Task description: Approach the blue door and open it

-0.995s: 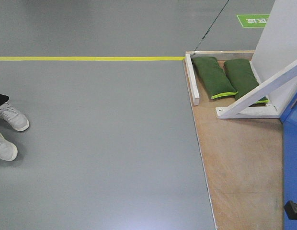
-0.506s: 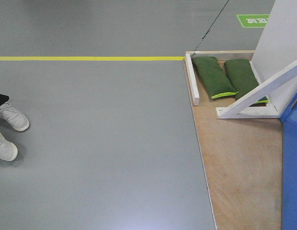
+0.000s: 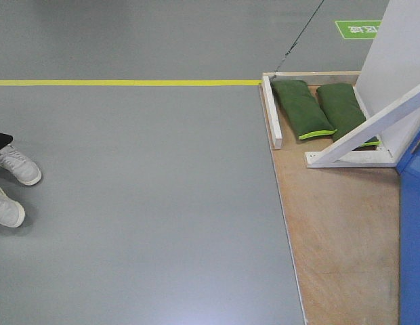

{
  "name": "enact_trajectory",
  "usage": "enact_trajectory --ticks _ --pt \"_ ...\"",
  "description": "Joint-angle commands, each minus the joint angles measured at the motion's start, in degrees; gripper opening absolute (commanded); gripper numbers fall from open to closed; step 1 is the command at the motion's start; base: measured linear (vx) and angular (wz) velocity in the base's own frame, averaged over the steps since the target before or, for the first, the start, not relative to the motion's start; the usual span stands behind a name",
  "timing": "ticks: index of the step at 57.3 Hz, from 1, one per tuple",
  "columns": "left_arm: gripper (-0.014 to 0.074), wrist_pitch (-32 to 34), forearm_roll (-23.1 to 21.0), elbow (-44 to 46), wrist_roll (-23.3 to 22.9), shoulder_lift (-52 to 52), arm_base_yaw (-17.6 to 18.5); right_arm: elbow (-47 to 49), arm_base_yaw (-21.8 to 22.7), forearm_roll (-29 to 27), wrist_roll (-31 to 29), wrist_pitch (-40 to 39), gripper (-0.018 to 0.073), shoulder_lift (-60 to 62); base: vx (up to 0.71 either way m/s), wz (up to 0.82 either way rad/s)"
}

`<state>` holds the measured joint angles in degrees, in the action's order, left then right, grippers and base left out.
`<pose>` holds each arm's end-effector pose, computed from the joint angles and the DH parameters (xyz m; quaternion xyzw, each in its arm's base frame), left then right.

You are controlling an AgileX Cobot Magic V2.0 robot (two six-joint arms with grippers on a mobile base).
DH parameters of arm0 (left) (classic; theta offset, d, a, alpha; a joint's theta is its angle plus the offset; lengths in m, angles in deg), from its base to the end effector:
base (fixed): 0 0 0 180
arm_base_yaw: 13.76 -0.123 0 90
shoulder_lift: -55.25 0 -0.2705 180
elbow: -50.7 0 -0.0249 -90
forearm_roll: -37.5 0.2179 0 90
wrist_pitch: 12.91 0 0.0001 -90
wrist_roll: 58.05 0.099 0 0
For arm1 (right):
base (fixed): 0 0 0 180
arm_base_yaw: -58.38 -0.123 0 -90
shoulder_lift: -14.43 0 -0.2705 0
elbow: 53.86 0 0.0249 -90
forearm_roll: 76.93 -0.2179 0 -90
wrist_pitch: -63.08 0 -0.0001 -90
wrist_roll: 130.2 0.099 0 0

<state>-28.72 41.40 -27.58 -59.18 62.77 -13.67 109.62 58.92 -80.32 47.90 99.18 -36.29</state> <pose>0.0443 0.0018 0.1792 0.0125 0.7747 0.0211 0.6319 0.1163 0.0024 0.4168 -0.0014 0.7841 0.0153 0.6204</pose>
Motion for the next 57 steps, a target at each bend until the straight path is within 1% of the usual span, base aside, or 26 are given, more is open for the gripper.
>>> enact_trajectory --ticks 1,5,10,14,18,22,24,28,33,37,41,46,51,57 --pt "0.0073 4.8 -0.2 1.5 -0.4 -0.7 0.4 1.8 0.2 0.3 -0.4 -5.2 0.0012 -0.3 0.0 0.0" --pt "0.0073 4.8 -0.2 1.5 -0.4 -0.7 0.4 1.8 0.2 0.2 -0.4 -5.2 0.0012 -0.3 0.0 0.0" --pt "0.0073 4.8 -0.2 1.5 -0.4 -0.7 0.4 1.9 0.2 -2.8 -0.4 -6.5 0.0012 -0.3 0.0 0.0" --pt "0.0073 4.8 -0.2 1.5 -0.4 -0.7 0.4 1.9 0.3 -6.7 -0.4 -10.9 0.0012 0.3 0.0 0.0" --pt "0.0073 4.8 -0.2 1.5 -0.4 -0.7 0.4 2.0 0.7 -10.5 -0.4 -17.6 0.0012 0.8 0.0 0.0" --pt "0.0073 4.8 -0.2 1.5 -0.4 -0.7 0.4 3.1 2.8 -11.8 -0.4 -22.5 0.0012 0.5 0.0 0.0" --pt "0.0073 4.8 -0.2 1.5 -0.4 -0.7 0.4 3.9 4.8 -11.7 -0.4 -24.6 0.0012 0.3 0.0 0.0" --pt "0.0073 4.8 -0.2 1.5 -0.4 -0.7 0.4 5.5 10.3 -11.7 -0.4 -28.0 0.0012 -0.2 0.0 0.0" --pt "0.0073 4.8 -0.2 1.5 -0.4 -0.7 0.4 7.7 19.4 -11.9 -0.4 -30.6 0.0012 -0.9 0.0 0.0" --pt "0.0073 4.8 -0.2 1.5 -0.4 -0.7 0.4 9.5 26.0 -13.4 -0.4 -31.8 0.0012 -1.5 0.0 0.0" --pt "0.0073 4.8 -0.2 1.5 -0.4 -0.7 0.4 11.2 32.7 -17.1 -0.4 -33.6 0.0012 -1.8 0.0 0.0" --pt "0.0073 4.8 -0.2 1.5 -0.4 -0.7 0.4 12.8 39.9 -24.1 -0.4 -36.1 0.0012 -1.8 0.0 0.0" --pt "0.0073 4.8 -0.2 1.5 -0.4 -0.7 0.4 14.5 45.4 -30.0 -0.4 -39.1 0.0012 -1.8 0.0 0.0" --pt "0.0073 4.8 -0.2 1.5 -0.4 -0.7 0.4 15.6 50.9 -33.5 -0.4 -45.2 0.0012 -1.8 0.0 0.0"
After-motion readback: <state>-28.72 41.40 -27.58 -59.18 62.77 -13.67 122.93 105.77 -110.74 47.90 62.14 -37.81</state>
